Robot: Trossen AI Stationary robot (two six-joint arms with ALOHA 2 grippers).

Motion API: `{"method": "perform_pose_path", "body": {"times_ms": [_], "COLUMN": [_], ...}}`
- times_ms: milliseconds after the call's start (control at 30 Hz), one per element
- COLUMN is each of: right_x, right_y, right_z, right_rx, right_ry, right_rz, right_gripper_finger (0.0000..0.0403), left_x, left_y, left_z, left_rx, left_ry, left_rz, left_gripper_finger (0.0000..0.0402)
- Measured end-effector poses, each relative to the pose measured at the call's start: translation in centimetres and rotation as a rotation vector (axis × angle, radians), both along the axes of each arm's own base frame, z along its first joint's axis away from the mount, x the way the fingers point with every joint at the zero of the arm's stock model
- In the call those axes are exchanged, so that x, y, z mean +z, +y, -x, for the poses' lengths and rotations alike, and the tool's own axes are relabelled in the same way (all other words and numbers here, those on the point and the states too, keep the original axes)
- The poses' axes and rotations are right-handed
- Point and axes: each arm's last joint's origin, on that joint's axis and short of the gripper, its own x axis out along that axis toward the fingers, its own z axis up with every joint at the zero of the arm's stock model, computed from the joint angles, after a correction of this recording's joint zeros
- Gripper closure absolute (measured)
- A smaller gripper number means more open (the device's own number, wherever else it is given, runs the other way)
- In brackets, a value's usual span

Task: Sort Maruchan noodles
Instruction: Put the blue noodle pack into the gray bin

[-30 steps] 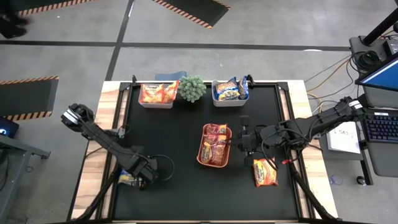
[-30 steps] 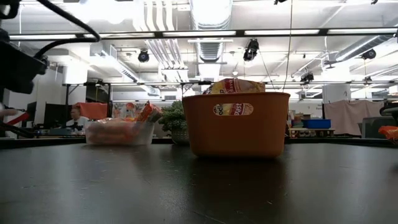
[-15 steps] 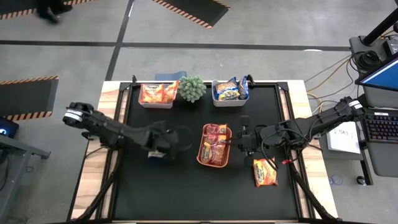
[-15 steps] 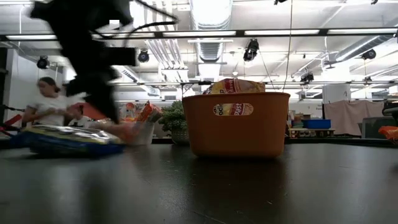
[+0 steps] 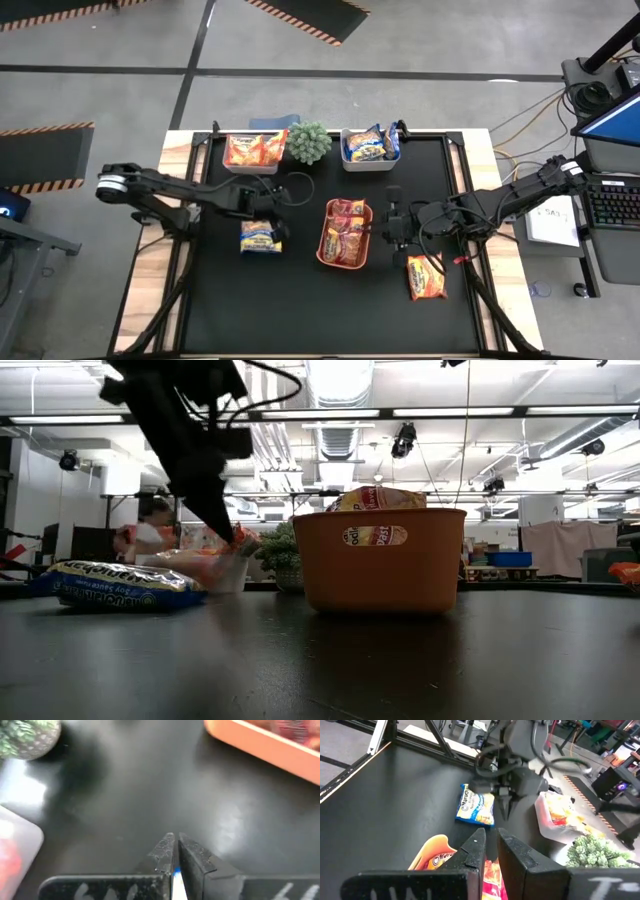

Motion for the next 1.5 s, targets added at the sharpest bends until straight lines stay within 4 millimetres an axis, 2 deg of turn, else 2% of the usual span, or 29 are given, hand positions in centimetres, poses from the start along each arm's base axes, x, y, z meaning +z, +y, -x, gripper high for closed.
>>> {"method": "perform_pose_path", "body": {"times_ms": [200,400,600,767,1000,1300,1500], "right_x": [0.0,-0.1,-0.1,-0.1,-0.1,0.1,0.2], "right_y": [0.0,0.0,0.0,0.0,0.0,0.0,-0.4], "right_z": [0.0,0.0,0.0,0.0,0.0,0.0,-0.2], "right_rx": [0.001,0.002,0.007,0.016,0.041,0.069,0.053], "right_ry": [0.002,0.007,0.01,0.012,0.013,-0.006,-0.013], "right_rz": [0.004,0.007,0.023,0.044,0.11,0.18,0.185], "right_gripper_finger": [0.0365,0.0365,0.0365,0.0365,0.0365,0.0365,0.0365], "left_x": [2.2,3.4,3.1,2.3,1.5,-0.2,-0.4], "left_y": [-0.7,-0.9,-0.7,-0.9,-0.8,-1.1,-1.7], "left_z": [2.2,4.9,7.3,9.0,10.8,11.7,11.8], "left_rx": [-0.014,0.051,0.202,0.26,0.35,0.359,0.336], "left_ry": [-0.036,-0.11,-0.192,-0.159,-0.143,-0.102,-0.096], "left_rz": [0.1,0.196,0.288,0.35,0.353,0.357,0.365], "left_gripper_finger": [0.0351,0.0262,0.0156,0.0099,0.0079,0.0082,0.0084]}}
